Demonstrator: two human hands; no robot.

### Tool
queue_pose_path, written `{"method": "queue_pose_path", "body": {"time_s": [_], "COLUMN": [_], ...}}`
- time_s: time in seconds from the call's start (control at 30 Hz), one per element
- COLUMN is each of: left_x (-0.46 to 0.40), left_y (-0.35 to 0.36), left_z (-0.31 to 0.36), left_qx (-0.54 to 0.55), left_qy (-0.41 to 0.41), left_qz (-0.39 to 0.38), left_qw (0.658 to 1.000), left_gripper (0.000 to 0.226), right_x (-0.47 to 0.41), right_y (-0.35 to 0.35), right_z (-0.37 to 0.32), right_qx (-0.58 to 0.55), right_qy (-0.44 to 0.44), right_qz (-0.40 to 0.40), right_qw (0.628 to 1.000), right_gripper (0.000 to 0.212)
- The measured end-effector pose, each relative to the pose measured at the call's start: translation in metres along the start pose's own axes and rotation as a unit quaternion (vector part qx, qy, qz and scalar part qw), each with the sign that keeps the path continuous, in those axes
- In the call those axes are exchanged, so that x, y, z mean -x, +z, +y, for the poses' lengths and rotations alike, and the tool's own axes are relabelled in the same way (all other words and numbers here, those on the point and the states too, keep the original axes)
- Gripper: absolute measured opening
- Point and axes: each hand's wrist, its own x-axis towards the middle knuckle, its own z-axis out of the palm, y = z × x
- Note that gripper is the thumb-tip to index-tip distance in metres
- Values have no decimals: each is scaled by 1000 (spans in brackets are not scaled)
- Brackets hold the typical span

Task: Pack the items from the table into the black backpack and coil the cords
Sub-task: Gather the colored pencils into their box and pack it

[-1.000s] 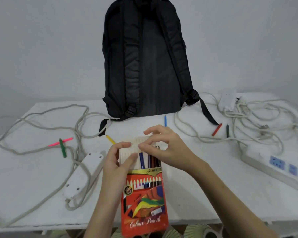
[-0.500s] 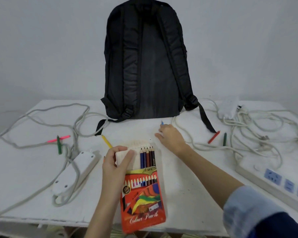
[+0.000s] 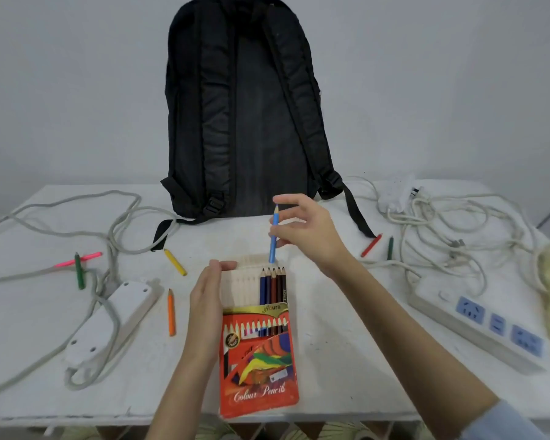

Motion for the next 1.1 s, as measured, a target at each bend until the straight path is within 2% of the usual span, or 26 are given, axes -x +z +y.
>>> {"method": "queue_pose_path", "body": {"time_s": [0.1,0.37,0.43,0.67,0.87,0.93,1.0,1.1], "left_x": [-1,10,11,18,20,19,19,19], "left_y": [9,26,29,32,27,23,18,11], "left_z": [-2,-3,-4,-6,-7,-7,-8,-11], "left_qx": [2,3,8,-9,-50,-45,-42,-35], "left_qy": [-5,5,2,-16,8,4,-2,-12], "left_qz": [-22,-37,-34,-56,-64,-56,-44,-29], "left_qw": [1000,999,999,998,997,997,998,999], "left_gripper": [40,20,17,9,24,26,27,26], "right_x": [17,39,43,53,58,52,40,14], "right_y": [-2,-11,-15,-33,-37,-50,-74,-122], "right_z": [-4,18,20,28,24,19,11,10], "right_qx": [38,115,155,164,156,141,79,10], "right_qy": [-14,-44,-33,-1,-11,-25,-19,27], "right_qz": [-53,-60,-71,-59,-102,-51,74,279], "right_qw": [998,991,985,985,982,988,994,960], "right_gripper": [36,34,33,33,2,4,4,11]}}
